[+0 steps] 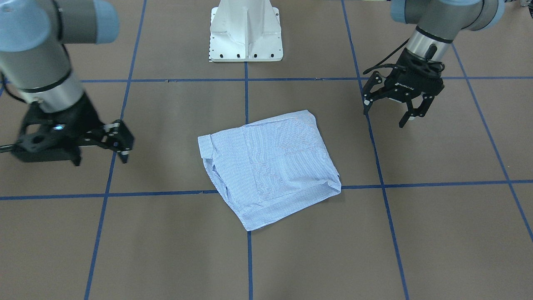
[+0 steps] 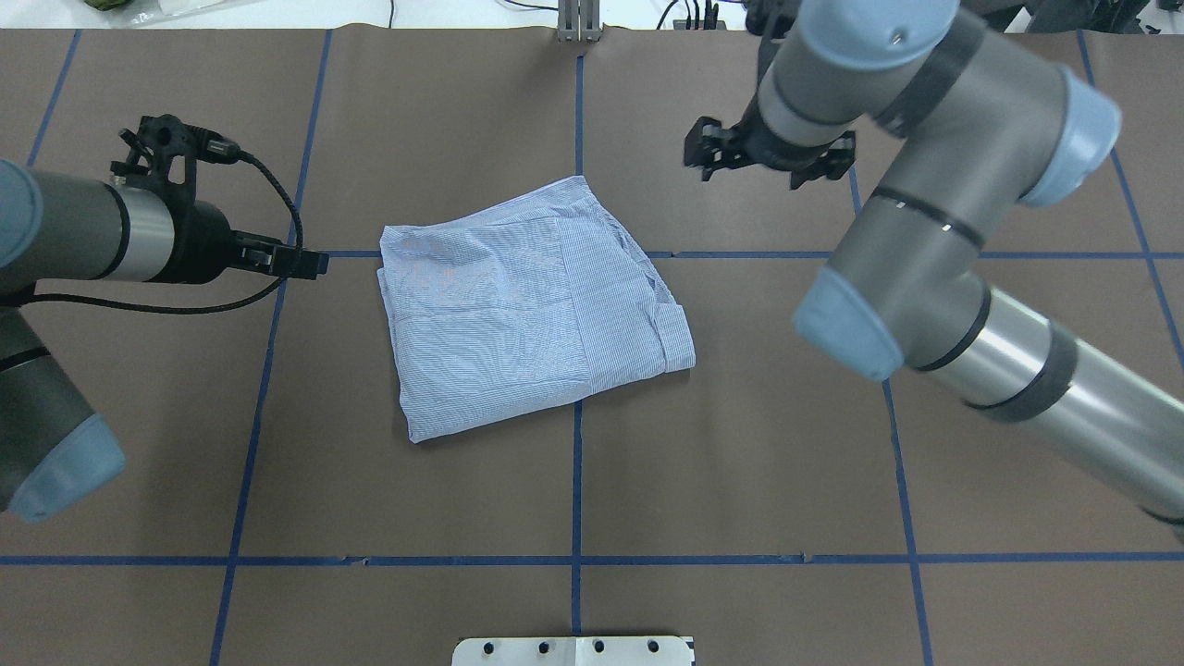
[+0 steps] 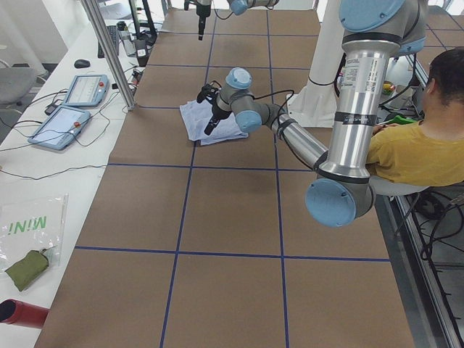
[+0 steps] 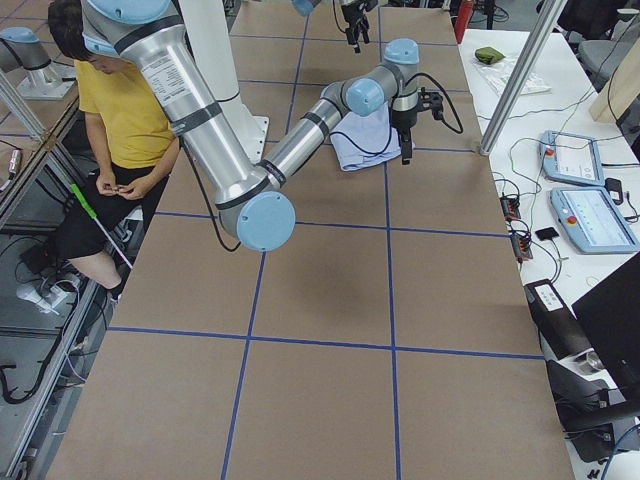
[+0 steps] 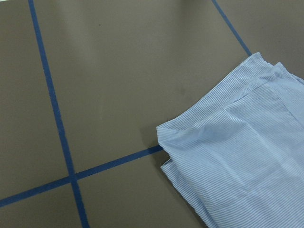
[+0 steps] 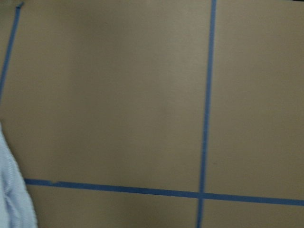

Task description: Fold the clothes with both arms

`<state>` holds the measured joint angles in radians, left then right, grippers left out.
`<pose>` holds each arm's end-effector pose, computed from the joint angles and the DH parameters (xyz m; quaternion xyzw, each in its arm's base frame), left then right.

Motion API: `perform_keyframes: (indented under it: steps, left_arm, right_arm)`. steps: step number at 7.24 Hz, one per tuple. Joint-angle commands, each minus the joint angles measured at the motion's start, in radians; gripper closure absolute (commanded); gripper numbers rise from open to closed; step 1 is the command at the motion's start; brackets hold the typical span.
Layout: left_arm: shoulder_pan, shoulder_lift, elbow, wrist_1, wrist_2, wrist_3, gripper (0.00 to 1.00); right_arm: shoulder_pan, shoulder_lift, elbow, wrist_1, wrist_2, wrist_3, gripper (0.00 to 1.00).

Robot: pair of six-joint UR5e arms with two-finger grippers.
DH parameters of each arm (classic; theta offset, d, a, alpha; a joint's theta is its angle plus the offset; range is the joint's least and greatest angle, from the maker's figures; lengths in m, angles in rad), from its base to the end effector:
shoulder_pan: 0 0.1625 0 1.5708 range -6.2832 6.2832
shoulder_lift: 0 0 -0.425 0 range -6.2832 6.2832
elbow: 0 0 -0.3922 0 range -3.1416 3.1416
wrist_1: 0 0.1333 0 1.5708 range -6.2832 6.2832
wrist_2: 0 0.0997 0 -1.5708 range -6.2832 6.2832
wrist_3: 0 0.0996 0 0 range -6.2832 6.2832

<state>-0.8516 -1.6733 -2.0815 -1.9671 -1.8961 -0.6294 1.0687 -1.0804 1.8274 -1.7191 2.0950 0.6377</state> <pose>0.2512 -0.4409 0.3254 0.2843 0.4087 0.1170 0.8594 -0.2247 -0.5827 0.2860 0.1062 -0.3621 -0.0137 0.9260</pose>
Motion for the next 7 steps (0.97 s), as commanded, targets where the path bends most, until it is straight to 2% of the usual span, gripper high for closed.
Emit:
perform_keyframes:
  steps: [1,2,3,4,5,6,7]
  left_arm:
    - [-0.164,0.099,-0.058,0.06,-0.094,0.286,0.0]
    - [-0.29,0.151,-0.048,0.063,-0.141,0.479,0.0]
    - [-0.411,0.185,-0.013,0.065,-0.194,0.635,0.0]
    - [-0.516,0.237,0.051,0.063,-0.254,0.777,0.0]
    - [-0.605,0.306,0.067,0.048,-0.285,0.84,0.0]
    - [-0.671,0.357,0.11,0.048,-0.294,0.846,0.0]
    - [-0.69,0.365,0.139,0.057,-0.281,0.844,0.0]
  right_arm:
    - [0.223,-0.319,0.102,0.004,0.104,-0.449,0.0]
    - [0.314,-0.469,0.146,0.004,0.123,-0.587,0.0]
    - [0.397,-0.563,0.161,0.004,0.132,-0.701,0.0]
    - [0.443,-0.67,0.161,0.003,0.173,-0.734,0.0]
    - [0.464,-0.766,0.159,0.027,0.216,-0.734,0.0]
    - [0.484,-0.823,0.148,0.068,0.217,-0.734,0.0]
    - [0.493,-0.867,0.13,0.097,0.208,-0.736,0.0]
